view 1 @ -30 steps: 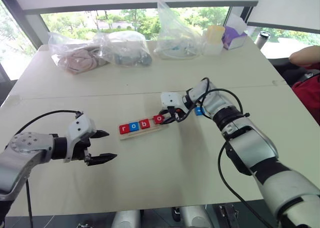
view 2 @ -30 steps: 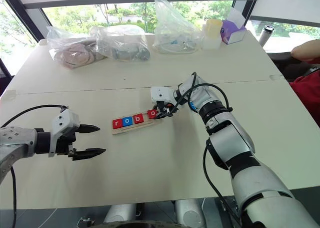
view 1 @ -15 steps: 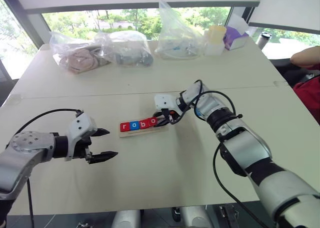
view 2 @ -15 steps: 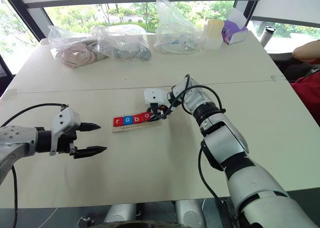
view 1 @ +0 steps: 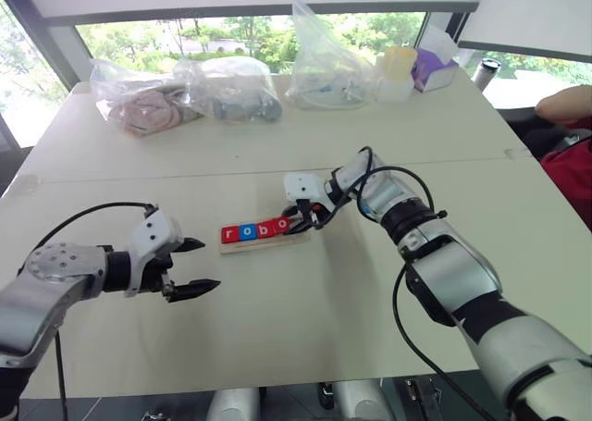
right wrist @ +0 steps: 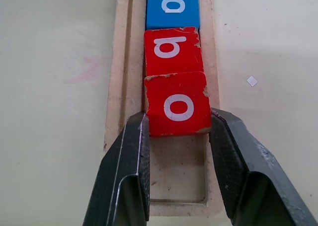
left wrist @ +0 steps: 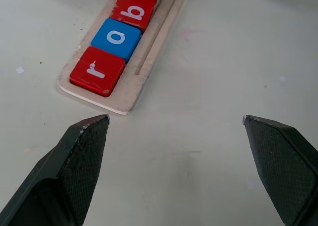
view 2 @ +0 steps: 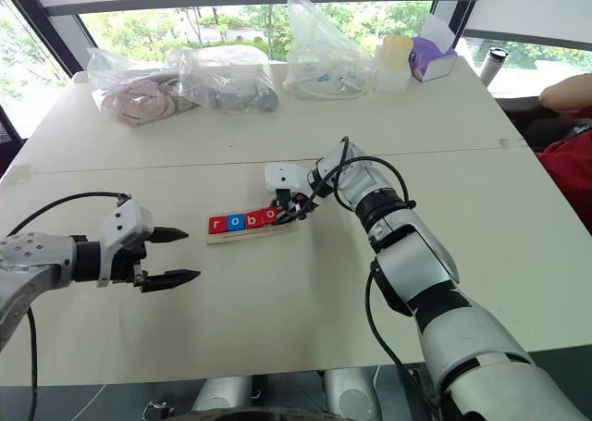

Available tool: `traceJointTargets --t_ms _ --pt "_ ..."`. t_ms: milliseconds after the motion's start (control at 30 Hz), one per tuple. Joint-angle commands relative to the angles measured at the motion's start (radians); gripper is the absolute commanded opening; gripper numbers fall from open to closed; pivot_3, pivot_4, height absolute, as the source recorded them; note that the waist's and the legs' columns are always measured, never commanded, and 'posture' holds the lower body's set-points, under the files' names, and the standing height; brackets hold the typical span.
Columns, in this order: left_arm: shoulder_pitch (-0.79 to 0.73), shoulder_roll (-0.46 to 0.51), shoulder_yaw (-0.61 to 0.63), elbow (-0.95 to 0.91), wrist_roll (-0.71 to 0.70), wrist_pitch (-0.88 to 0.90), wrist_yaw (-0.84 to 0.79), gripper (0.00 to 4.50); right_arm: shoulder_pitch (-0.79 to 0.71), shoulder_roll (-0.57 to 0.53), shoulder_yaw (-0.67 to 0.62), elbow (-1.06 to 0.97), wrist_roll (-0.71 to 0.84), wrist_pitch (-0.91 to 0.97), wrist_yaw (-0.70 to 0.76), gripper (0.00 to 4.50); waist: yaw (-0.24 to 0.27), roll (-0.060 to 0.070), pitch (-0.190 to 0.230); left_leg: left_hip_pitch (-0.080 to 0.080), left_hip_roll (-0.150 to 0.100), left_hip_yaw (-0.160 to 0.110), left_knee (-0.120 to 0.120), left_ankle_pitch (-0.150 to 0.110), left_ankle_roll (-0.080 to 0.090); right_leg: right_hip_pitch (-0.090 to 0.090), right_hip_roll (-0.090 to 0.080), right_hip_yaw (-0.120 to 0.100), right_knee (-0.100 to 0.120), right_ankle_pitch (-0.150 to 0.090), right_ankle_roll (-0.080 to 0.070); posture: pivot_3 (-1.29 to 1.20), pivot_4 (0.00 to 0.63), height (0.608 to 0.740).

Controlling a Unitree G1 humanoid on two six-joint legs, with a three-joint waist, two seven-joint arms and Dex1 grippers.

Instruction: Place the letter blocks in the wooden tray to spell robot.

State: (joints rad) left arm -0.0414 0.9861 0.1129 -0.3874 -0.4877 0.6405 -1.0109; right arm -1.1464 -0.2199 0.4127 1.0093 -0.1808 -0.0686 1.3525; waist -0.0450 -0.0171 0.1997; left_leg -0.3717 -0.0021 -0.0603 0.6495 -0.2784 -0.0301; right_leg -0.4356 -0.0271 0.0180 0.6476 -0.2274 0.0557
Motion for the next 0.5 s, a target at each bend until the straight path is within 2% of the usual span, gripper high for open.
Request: traceJointTargets --t_ms 33,100,133,333,500 --pt "-0.012 -0.002 0.0 0.0 0.01 -0.019 -0.002 4.5 -0.01 0.007 -0.037 -0.045 0.025 0.02 -0.009 3.07 0.0 0.0 0.0 0.0 0.0 0.0 0.0 0.0 0.0 0.0 0.0 0.0 0.0 0.0 0.0 0.0 0.15 0.74" --pt "-0.015 -0.004 -0.003 0.003 0.013 -0.021 -0.004 4.5 -0.012 0.007 -0.045 -0.055 0.03 0.032 -0.013 4.09 0.0 0.0 0.0 0.0 0.0 0.0 0.0 0.0 0.0 0.0 0.0 0.0 0.0 0.0 0.0 0.0 0.15 0.74" --pt "-0.017 -0.005 -0.005 0.006 0.015 -0.022 -0.005 4.5 -0.014 0.006 -0.051 -0.06 0.034 0.041 -0.015 4.45 0.0 0.0 0.0 0.0 0.0 0.0 0.0 0.0 0.0 0.0 0.0 0.0 0.0 0.0 0.0 0.0 0.15 0.74" --pt "-0.038 -0.015 -0.019 0.026 0.029 -0.031 -0.009 4.5 -0.008 -0.01 -0.099 -0.121 0.073 0.113 -0.017 4.45 0.0 0.0 0.0 0.0 0.0 0.0 0.0 0.0 0.0 0.0 0.0 0.0 0.0 0.0 0.0 0.0 0.15 0.74" --pt "-0.046 -0.021 -0.024 0.029 0.03 -0.031 -0.011 4.5 -0.007 -0.011 -0.138 -0.089 0.066 0.092 -0.147 4.45 0.0 0.0 0.0 0.0 0.0 0.0 0.0 0.0 0.0 0.0 -0.001 0.0 0.0 0.0 0.0 0.0 0.15 0.74"
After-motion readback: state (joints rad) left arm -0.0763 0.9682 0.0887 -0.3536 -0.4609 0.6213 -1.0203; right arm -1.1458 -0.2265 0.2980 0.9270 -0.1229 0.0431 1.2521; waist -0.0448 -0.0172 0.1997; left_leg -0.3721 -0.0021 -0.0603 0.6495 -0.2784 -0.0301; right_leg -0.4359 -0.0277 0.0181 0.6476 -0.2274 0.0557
